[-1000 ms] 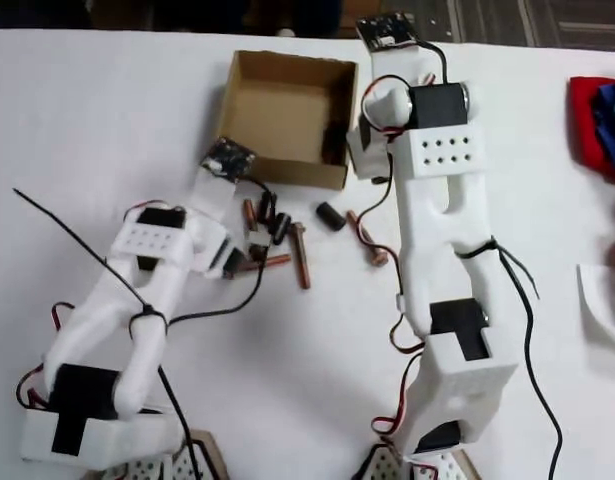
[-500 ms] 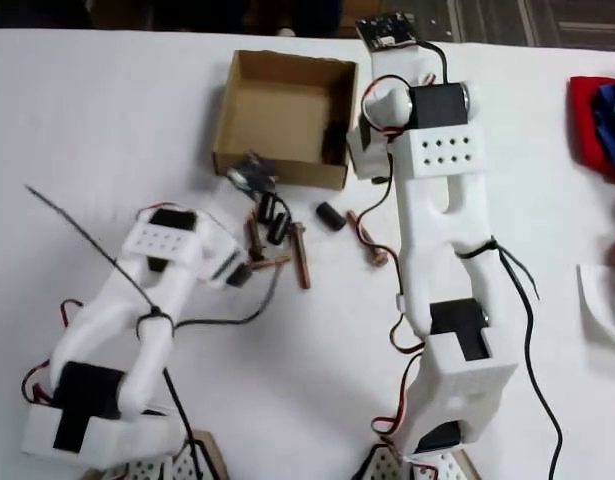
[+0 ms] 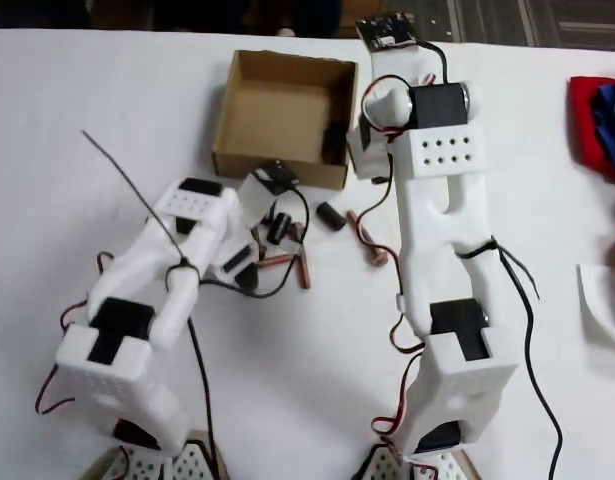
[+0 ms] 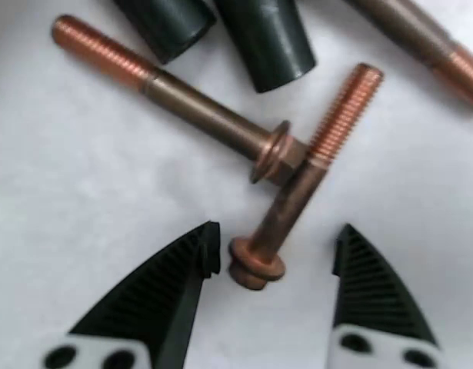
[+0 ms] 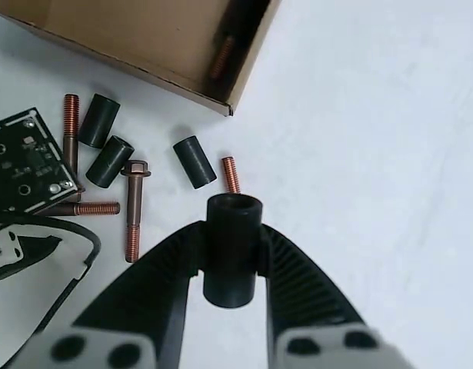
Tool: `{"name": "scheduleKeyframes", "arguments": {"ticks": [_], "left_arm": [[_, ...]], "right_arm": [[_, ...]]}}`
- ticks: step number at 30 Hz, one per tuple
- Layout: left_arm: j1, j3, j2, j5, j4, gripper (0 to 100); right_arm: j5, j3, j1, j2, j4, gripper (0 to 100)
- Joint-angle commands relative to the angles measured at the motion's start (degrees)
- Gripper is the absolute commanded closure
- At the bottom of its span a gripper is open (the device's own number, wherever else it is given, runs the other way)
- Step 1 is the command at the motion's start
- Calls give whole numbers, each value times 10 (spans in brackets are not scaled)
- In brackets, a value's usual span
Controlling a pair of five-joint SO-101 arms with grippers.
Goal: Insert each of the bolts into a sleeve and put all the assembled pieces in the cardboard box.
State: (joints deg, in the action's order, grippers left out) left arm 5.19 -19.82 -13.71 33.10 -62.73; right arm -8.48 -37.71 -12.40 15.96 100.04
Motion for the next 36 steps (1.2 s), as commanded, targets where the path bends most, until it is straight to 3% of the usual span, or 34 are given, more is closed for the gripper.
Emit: {"name": "scheduleKeyframes", "arguments": {"ticks": [1, 2, 7, 10, 15, 19, 27, 32, 36], "left_arm": [[3, 26, -1, 37, -13, 935], [3, 26, -1, 47, -18, 975], [-34, 23, 0, 70, -32, 976], [-73, 27, 0, 157, -66, 976], [-143, 38, -1, 369, -130, 976], [-173, 82, -6, 428, -127, 976], [-156, 104, -33, 553, -75, 976], [-154, 105, -99, 554, -26, 973], [-156, 134, -109, 435, 4, 952]], "right_arm": [[-4, -2, 7, -45, 10, 976], [-4, -2, 7, -45, 10, 976], [-4, -2, 7, -45, 10, 976], [-4, -2, 16, -45, 10, 976], [-4, -2, 43, -45, 10, 976], [-4, -2, 50, -45, 10, 976], [-4, -2, 51, -45, 10, 976], [-4, -2, 51, -45, 10, 976], [-4, -2, 51, -45, 10, 976]]}}
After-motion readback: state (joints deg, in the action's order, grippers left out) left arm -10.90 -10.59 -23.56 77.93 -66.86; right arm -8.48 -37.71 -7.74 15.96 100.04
